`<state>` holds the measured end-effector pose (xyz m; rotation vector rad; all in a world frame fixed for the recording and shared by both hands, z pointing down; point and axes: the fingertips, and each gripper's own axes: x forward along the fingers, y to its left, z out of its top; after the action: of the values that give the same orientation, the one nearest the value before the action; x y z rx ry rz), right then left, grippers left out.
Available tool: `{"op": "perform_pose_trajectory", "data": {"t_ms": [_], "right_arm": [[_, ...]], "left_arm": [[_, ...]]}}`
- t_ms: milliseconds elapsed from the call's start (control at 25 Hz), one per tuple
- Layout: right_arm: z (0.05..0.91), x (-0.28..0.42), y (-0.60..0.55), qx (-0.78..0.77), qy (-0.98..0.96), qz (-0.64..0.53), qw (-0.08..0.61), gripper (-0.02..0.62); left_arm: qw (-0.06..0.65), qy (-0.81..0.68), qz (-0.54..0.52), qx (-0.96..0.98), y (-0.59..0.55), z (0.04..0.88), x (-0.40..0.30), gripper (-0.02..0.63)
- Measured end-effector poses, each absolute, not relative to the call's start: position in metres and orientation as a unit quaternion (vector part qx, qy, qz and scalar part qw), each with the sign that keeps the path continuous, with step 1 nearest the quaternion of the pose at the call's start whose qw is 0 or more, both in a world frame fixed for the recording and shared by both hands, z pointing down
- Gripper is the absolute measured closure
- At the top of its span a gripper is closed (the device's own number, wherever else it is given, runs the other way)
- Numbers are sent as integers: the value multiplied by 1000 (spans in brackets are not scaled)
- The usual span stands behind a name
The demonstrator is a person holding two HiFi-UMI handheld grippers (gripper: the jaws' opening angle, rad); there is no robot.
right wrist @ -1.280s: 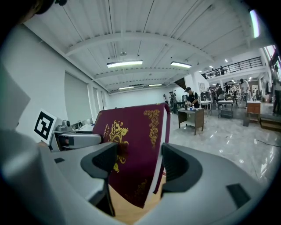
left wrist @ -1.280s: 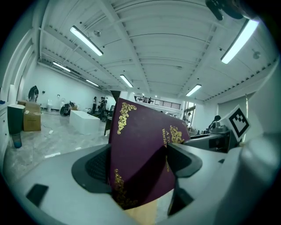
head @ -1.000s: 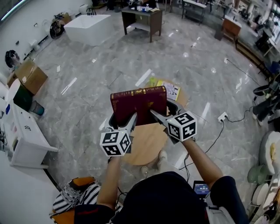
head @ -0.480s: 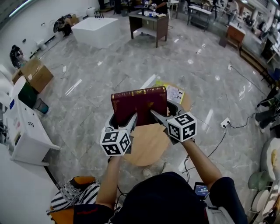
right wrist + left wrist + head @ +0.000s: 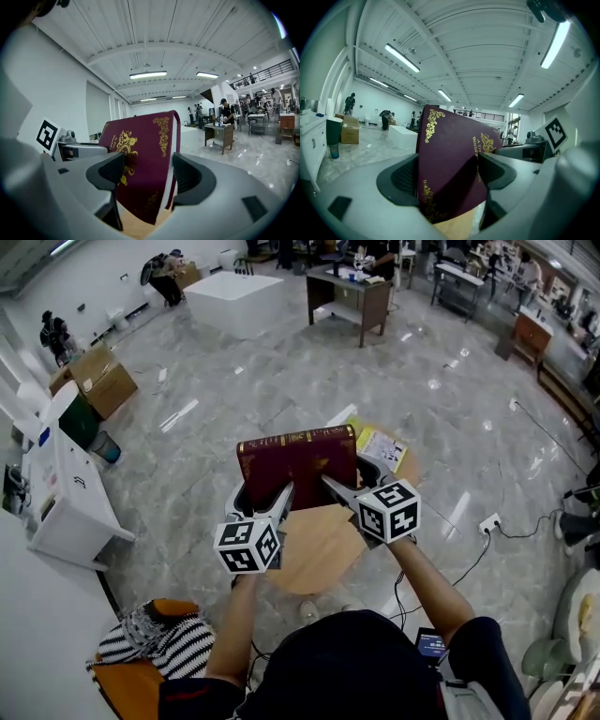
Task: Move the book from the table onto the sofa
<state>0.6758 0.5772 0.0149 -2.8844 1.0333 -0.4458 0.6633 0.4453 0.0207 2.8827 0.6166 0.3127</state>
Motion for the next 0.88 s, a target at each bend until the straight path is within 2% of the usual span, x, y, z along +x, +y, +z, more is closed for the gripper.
{"op": "perform_pose_trajectory", "data": {"t_ms": [480,880], "right_arm": [[0,633,559,-889,439,-130,20,270],[18,570,508,-826,546,-137,16,272]], "left_arm": [[91,96,93,987,433,6,590,196],[108,-27,103,988,398,27,495,196]]}}
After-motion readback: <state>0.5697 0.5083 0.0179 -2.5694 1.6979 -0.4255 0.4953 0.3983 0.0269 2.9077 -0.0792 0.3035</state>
